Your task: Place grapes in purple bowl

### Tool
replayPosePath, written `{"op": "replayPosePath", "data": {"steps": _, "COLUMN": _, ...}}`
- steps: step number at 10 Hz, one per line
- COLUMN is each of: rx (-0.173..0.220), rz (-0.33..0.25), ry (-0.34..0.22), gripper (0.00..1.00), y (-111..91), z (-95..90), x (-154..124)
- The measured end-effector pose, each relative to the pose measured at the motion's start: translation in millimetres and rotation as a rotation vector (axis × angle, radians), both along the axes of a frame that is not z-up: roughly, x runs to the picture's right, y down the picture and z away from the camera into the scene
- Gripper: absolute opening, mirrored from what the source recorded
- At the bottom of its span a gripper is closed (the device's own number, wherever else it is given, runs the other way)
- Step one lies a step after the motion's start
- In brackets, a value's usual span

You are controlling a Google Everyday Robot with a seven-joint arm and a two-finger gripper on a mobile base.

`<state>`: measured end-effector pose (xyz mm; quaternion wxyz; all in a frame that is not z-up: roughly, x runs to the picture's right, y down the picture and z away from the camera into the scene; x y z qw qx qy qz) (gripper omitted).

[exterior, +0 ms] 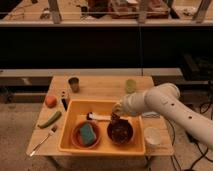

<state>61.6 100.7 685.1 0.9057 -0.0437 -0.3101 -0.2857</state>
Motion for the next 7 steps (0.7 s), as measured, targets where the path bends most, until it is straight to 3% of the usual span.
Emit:
{"op": "replayPosePath", "data": {"steps": 2, "rx": -0.037, "rz": 0.038, "ry": 0.011, "gripper": 0.18, "y": 8.6, "z": 10.4, "x": 11.8}}
{"op": "replayPosePath", "data": {"steps": 7, "rx": -0.064, "rz": 0.044, "ry": 0.038, "gripper": 0.65, "y": 15.6, "z": 20.8, "x": 15.0}}
